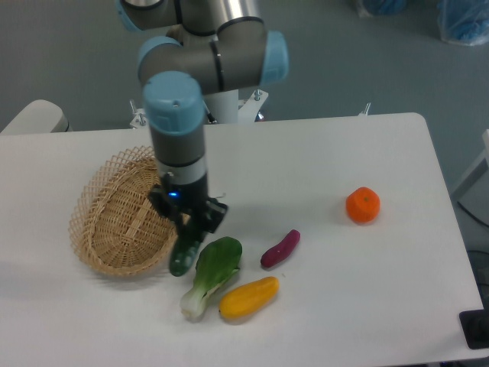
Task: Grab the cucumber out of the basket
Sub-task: 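Lift the held cucumber out of the basket and carry it away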
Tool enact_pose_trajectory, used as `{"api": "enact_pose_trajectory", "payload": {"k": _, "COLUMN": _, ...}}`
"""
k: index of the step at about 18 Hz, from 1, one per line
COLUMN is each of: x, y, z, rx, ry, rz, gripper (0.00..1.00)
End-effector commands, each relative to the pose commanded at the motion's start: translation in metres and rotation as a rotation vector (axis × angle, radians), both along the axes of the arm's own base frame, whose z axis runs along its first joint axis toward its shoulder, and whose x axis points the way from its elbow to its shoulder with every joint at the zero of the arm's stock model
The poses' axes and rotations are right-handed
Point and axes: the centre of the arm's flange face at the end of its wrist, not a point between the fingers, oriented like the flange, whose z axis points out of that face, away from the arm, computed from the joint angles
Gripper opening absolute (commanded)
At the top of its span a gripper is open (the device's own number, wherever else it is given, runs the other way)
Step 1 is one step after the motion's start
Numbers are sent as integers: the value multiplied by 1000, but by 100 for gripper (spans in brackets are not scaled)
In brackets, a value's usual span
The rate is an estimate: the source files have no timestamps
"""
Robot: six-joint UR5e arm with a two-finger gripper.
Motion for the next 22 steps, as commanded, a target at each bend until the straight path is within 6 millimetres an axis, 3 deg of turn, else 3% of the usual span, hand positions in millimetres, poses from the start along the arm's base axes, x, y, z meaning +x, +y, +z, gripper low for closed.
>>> {"api": "enact_pose_trajectory", "payload": {"k": 7, "x": -98, "y": -21, "z": -9, "rx": -78, "ry": -12, "rz": -57, "gripper": 0}}
{"api": "enact_pose_trajectory", "payload": {"k": 15, "x": -181, "y": -65, "z": -26, "rx": -124, "ry": -3, "rz": -165, "gripper": 2}}
{"api": "enact_pose_trajectory", "payload": {"k": 22, "x": -203, "y": -69, "z": -35, "rx": -179, "ry": 31, "rz": -261, "gripper": 2}}
